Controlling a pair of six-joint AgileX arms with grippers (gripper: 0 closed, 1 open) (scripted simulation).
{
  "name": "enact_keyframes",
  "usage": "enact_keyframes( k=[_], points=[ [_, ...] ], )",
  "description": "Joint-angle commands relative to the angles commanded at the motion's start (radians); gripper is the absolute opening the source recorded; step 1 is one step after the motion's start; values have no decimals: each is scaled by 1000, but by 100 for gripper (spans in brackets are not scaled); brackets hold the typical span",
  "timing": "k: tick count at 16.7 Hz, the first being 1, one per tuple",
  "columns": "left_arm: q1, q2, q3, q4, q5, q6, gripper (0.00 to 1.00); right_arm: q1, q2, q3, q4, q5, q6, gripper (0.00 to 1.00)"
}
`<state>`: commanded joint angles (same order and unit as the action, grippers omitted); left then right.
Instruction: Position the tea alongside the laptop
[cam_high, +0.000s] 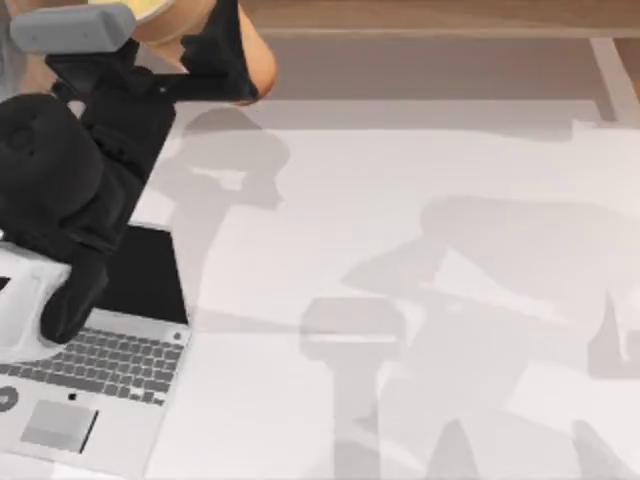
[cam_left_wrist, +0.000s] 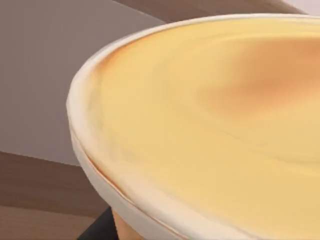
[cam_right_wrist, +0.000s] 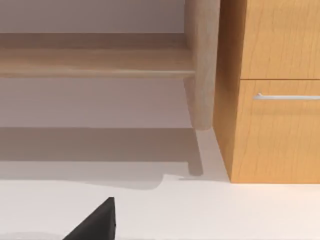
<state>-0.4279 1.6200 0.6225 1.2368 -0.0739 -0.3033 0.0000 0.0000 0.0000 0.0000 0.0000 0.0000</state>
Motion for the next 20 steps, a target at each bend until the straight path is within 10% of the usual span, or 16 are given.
enact_keyframes(
  k=[13, 20],
  points=[
    [-624, -78, -233, -239, -876, -10, 0, 0, 0, 0, 0, 0, 0, 100],
    [-778, -76, -308, -325, -1081, 7, 0, 0, 0, 0, 0, 0, 0, 100]
  ],
)
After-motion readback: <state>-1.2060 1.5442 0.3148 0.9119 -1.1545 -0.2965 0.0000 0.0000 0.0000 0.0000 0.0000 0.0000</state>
